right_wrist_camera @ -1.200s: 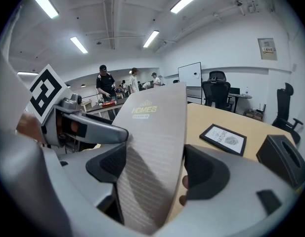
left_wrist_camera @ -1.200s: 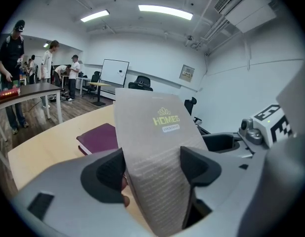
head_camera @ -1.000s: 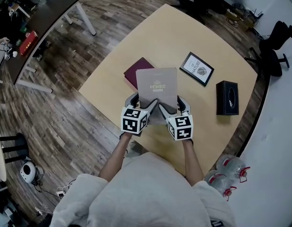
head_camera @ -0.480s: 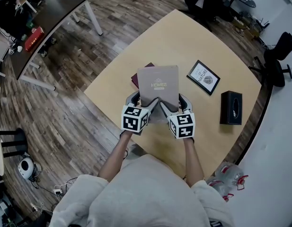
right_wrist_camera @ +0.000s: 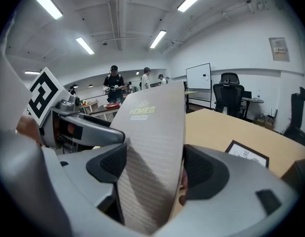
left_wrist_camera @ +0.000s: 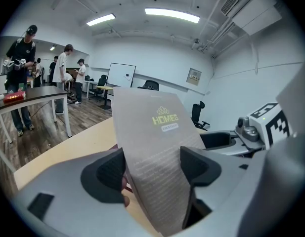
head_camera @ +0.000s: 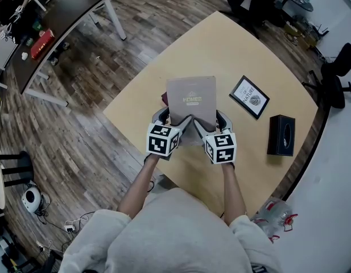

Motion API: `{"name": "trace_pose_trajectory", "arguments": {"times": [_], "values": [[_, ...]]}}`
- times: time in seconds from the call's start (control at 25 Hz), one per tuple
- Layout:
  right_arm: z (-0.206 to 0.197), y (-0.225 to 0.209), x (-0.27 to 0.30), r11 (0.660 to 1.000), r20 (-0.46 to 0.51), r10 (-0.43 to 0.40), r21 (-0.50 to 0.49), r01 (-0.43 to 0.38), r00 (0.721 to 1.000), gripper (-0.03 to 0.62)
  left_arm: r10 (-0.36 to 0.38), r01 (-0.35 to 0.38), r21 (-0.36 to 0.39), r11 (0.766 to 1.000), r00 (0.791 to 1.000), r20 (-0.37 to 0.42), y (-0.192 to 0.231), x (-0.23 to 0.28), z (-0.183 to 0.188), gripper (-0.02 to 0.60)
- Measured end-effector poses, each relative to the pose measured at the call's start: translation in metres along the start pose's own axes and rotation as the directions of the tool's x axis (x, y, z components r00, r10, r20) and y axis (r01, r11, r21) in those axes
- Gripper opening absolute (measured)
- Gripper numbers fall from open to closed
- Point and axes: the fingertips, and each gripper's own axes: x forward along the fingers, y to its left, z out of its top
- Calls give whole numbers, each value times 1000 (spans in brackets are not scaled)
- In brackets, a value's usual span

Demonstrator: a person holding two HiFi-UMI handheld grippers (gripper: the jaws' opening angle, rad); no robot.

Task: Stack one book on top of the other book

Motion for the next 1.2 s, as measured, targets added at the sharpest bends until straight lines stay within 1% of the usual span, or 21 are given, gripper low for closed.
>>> {"name": "trace_pose_trajectory", "arguments": {"times": [0.52,0.96,1.2], "values": [[-10,-19,32,1000,-56,12,27,-11,998,357,-3,2,-15,1000,998,-63,17,32,-10,353],[-19,-26,55,997,-88,58,54,-53,994,360,14,-17,-25,1000,993,-114,32,51,-22,353],[-22,-29,65,994,-103,79,87,-70,992,360,11,-18,-52,998,992,-125,37,59,-25,353]]}}
